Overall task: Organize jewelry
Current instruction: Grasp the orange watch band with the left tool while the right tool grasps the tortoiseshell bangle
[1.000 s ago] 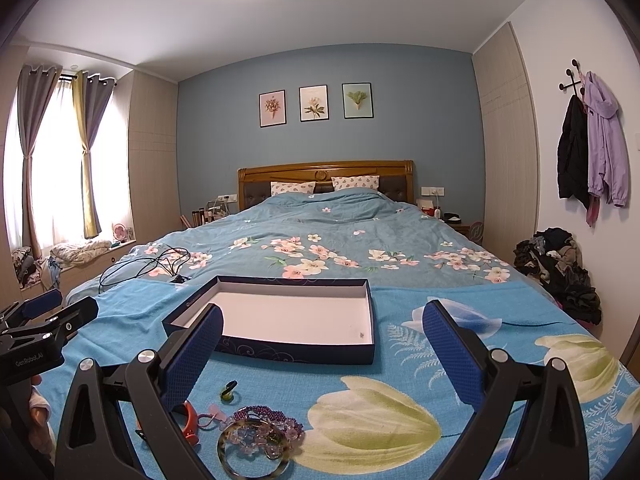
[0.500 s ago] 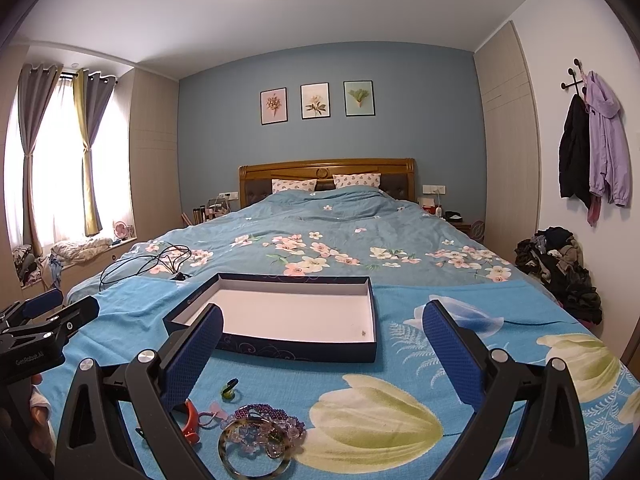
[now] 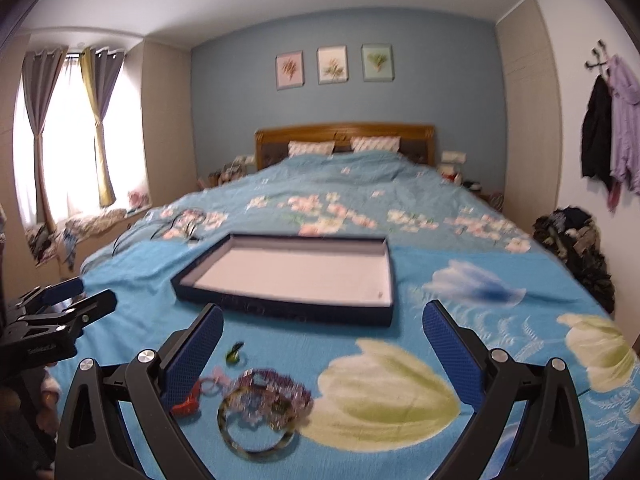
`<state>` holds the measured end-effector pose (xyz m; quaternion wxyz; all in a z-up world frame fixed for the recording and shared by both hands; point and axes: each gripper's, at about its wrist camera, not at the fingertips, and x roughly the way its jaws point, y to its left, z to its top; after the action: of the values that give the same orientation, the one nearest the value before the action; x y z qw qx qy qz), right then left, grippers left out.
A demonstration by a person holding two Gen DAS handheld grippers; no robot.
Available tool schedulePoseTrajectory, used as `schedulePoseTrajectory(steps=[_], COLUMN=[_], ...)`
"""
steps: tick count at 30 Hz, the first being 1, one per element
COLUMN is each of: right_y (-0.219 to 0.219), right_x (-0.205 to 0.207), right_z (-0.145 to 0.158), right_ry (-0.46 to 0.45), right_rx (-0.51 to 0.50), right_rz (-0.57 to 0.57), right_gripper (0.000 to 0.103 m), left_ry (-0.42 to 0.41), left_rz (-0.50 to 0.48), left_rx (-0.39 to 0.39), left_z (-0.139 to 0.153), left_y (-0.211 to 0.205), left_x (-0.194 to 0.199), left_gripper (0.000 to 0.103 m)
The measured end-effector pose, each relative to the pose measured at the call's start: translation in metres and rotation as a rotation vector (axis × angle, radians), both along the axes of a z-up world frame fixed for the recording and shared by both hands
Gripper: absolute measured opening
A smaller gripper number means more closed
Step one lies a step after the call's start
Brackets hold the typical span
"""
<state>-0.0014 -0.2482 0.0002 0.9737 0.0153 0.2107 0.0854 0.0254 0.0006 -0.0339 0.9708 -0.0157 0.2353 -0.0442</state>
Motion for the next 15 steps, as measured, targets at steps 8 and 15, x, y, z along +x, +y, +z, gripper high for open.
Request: schedulePoseTrajectory(steps=[8, 15], right_y=[0.006, 0.014], right_x=[0.002, 0.003], right_z=[-0.030, -0.046], right_ry=[0.156, 0.258], right_rx=[-0.034, -0.027], right_rz=[0.096, 0.195], right_gripper=[0.089, 0.067], left_ry=[0.141, 0.225], left_rz=[-0.104, -0.182], left_rx=[0.018, 0.006], left_z=[-0.032, -0.050], left_y=[-0.014, -0.023], left_x=[0.016, 0.021], left_gripper=[0.091, 0.076])
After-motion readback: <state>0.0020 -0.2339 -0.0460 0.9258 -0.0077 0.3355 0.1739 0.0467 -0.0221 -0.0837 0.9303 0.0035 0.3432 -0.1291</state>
